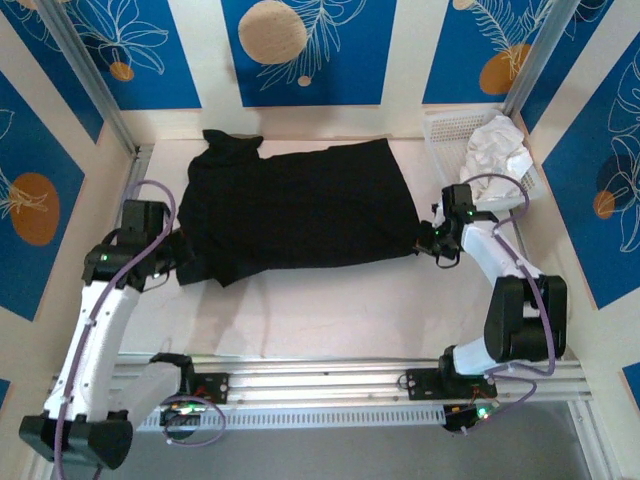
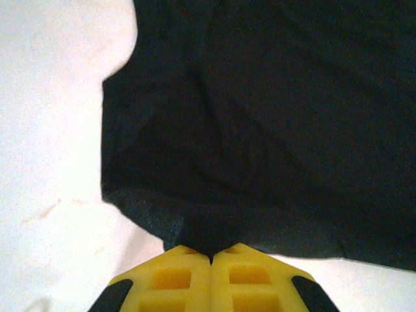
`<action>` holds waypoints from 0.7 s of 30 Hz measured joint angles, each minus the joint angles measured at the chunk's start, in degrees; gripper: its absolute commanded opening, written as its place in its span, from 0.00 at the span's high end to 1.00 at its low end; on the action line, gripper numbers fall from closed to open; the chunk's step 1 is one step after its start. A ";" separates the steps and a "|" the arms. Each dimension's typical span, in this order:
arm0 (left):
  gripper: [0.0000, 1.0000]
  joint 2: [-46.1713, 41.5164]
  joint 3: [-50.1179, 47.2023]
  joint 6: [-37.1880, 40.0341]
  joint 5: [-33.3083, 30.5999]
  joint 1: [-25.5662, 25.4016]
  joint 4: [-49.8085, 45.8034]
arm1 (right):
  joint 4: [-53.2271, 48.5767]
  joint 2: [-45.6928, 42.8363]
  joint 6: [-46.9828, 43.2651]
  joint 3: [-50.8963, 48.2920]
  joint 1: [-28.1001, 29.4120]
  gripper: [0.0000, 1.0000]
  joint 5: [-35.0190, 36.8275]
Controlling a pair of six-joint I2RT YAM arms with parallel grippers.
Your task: Fold the inside-out t-shirt
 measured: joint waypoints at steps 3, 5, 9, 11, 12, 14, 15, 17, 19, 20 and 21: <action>1.00 3.41 0.24 0.98 1.33 1.95 4.83 | -0.98 4.20 -1.57 5.11 1.29 0.98 1.73; 1.00 5.81 0.83 1.55 1.66 2.54 7.32 | -1.84 7.02 -2.64 8.57 2.19 0.98 3.15; 1.00 10.60 2.69 2.84 1.62 3.08 11.67 | -3.43 12.02 -4.31 14.67 3.67 0.98 6.25; 1.00 12.52 3.26 3.39 1.53 3.32 13.66 | -4.35 14.29 -5.01 17.38 4.13 0.98 7.34; 1.00 13.40 3.52 3.56 1.44 3.48 14.38 | -4.87 15.50 -5.42 18.80 4.35 0.98 8.04; 1.00 15.21 3.96 3.93 1.38 3.76 15.91 | -5.70 17.77 -6.08 21.40 4.79 0.98 9.31; 1.00 16.28 4.15 3.96 1.27 3.91 16.74 | -6.16 18.95 -6.32 22.75 5.03 0.97 9.92; 1.00 18.08 4.63 3.96 0.96 4.22 17.77 | -6.88 21.03 -6.95 25.14 5.42 0.96 11.02; 1.00 19.89 5.01 3.98 0.74 4.61 19.17 | -7.61 23.06 -7.63 27.45 5.70 0.95 11.82; 1.00 20.83 5.27 3.96 0.61 4.85 19.76 | -7.82 24.02 -8.07 28.55 5.86 0.95 12.11; 1.00 21.84 5.68 3.98 0.52 5.07 20.13 | -8.02 25.03 -8.44 29.68 6.01 0.95 12.41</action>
